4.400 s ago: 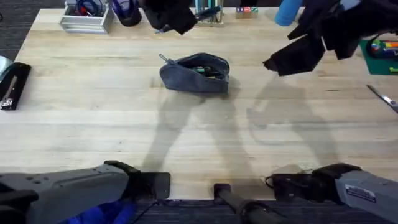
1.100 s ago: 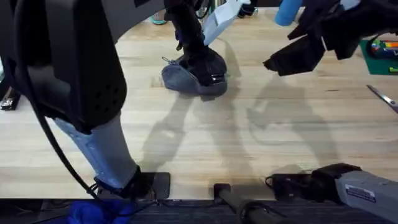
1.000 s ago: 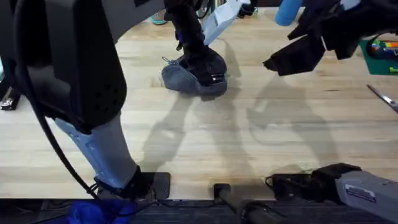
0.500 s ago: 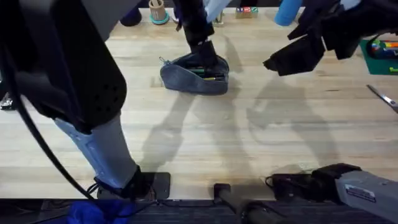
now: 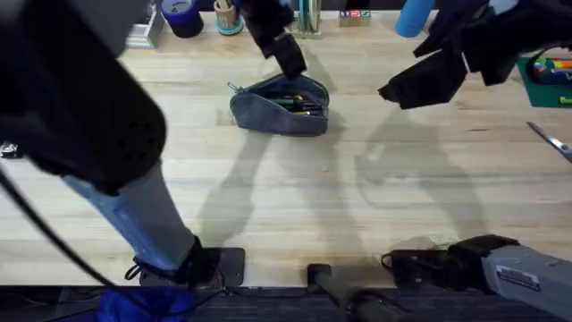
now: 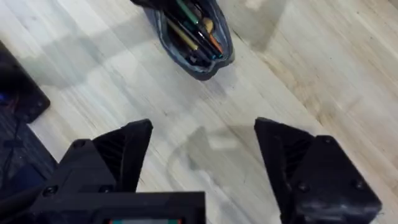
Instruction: Unzip the bag, pick up the pens from the table one at a time and place them inside, then zip the bag closed.
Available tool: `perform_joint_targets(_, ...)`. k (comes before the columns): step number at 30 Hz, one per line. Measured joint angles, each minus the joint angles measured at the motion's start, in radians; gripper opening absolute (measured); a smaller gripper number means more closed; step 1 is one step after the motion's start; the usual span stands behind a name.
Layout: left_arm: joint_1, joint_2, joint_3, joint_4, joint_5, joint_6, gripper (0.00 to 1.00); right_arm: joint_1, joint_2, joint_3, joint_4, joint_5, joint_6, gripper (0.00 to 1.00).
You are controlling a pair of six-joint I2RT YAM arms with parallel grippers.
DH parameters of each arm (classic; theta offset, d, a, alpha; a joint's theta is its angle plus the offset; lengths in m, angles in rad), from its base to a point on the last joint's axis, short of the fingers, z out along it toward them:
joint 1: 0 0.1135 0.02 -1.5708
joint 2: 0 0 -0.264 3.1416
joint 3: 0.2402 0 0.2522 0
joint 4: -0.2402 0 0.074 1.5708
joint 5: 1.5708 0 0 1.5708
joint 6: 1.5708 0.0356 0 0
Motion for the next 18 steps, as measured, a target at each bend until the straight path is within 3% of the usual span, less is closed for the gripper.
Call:
perform_joint_targets(10, 0.097, -0.192, -0.015, -0.046, -0.004, -0.052, 0.995, 0.000, 0.000, 0.000, 0.000, 0.000, 0.000, 0.997)
perform_joint_targets(18, 0.187, -0.351, -0.217, 0.027, 0.001, -0.066, 0.995, 0.000, 0.000, 0.000, 0.000, 0.000, 0.000, 0.997)
